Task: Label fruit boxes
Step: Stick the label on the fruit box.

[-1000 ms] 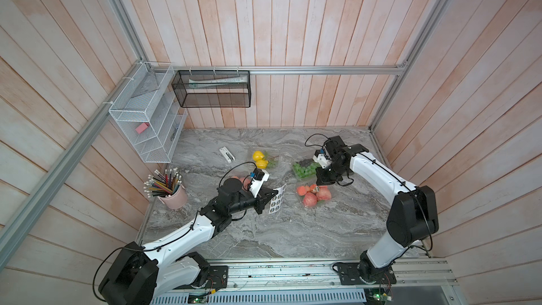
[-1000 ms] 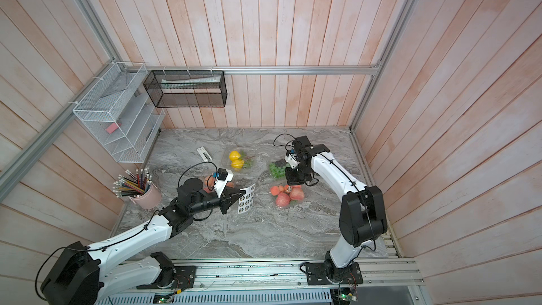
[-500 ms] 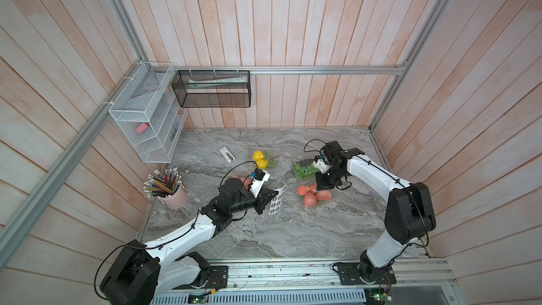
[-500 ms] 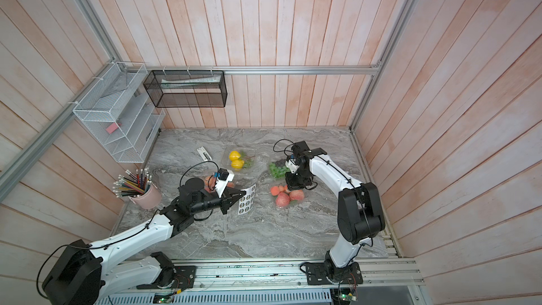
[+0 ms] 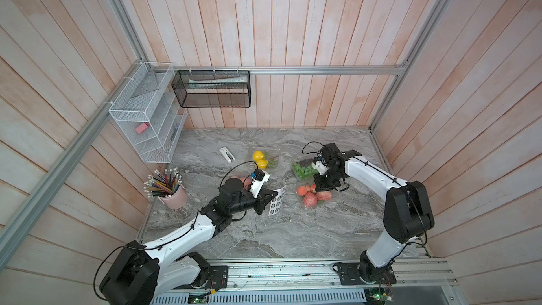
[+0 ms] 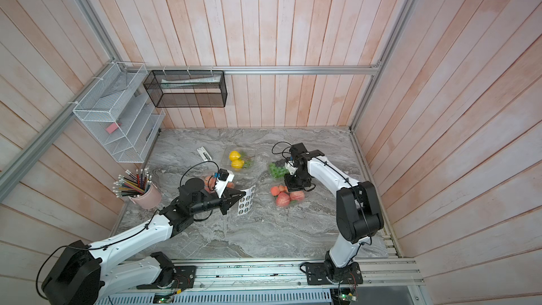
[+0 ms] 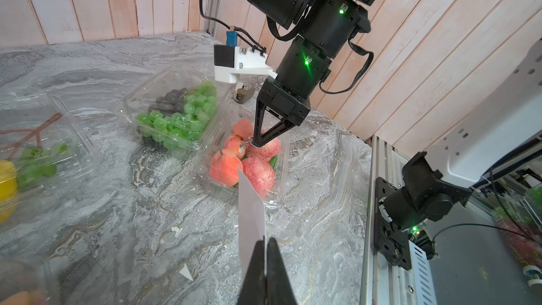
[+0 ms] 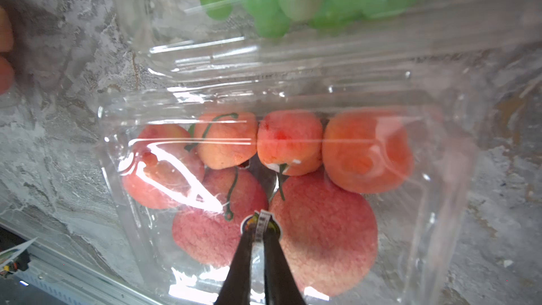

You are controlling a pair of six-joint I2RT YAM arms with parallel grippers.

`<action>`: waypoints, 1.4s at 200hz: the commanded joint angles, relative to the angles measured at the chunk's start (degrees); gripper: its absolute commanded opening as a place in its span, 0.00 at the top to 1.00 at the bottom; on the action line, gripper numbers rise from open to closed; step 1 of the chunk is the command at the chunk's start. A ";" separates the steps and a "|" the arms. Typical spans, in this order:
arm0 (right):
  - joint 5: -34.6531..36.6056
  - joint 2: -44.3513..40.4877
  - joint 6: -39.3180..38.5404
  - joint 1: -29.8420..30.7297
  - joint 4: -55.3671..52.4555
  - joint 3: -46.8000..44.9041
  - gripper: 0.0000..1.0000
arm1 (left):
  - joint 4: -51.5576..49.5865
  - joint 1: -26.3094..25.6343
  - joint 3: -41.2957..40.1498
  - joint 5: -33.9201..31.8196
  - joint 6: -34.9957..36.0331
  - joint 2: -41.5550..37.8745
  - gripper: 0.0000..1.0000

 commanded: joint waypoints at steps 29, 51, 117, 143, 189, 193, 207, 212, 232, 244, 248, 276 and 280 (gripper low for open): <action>7.37 0.78 0.80 2.23 -3.38 2.10 0.75 | -0.18 0.00 0.61 0.34 -0.18 -0.87 1.00; 8.82 -0.57 0.91 2.52 -5.61 4.24 0.73 | -0.11 0.00 0.62 0.37 -0.08 -0.79 1.00; 10.47 -0.80 0.36 2.49 -7.69 6.76 0.77 | 0.09 0.00 0.75 0.45 0.03 -0.62 1.00; 10.36 -0.23 0.10 2.41 -6.95 6.55 0.84 | -0.01 0.01 0.78 0.36 0.11 -0.70 1.00; 10.47 1.09 -0.39 2.21 -5.12 5.63 0.97 | -0.02 -0.06 1.01 0.28 0.28 -0.53 1.00; 10.48 1.19 -0.43 2.21 -4.94 5.51 0.97 | -0.02 -0.03 0.99 0.28 0.30 -0.53 1.00; 10.33 1.64 -0.43 2.22 -4.44 5.28 0.97 | 0.08 0.02 1.07 0.19 0.30 -0.44 1.00; 10.31 1.71 -0.43 2.21 -4.28 5.15 0.97 | 0.09 -0.07 1.08 0.19 0.28 -0.44 1.00; 10.37 2.19 -0.43 2.26 -3.73 4.85 0.95 | 0.02 -0.03 1.10 0.13 0.33 -0.44 1.00; 10.36 2.51 -0.43 2.21 -3.47 4.50 0.93 | -0.01 -0.08 1.07 0.15 0.39 -0.45 1.00; 10.31 2.58 -0.43 2.21 -3.39 4.53 0.92 | -0.01 -0.07 1.03 0.15 0.39 -0.49 1.00; 10.62 2.78 0.05 2.21 -3.29 3.63 0.86 | -0.10 -0.10 1.05 0.10 0.38 -0.46 1.00; 10.84 2.78 0.09 2.21 -3.22 3.41 0.86 | -0.11 0.01 1.05 0.10 0.39 -0.44 1.00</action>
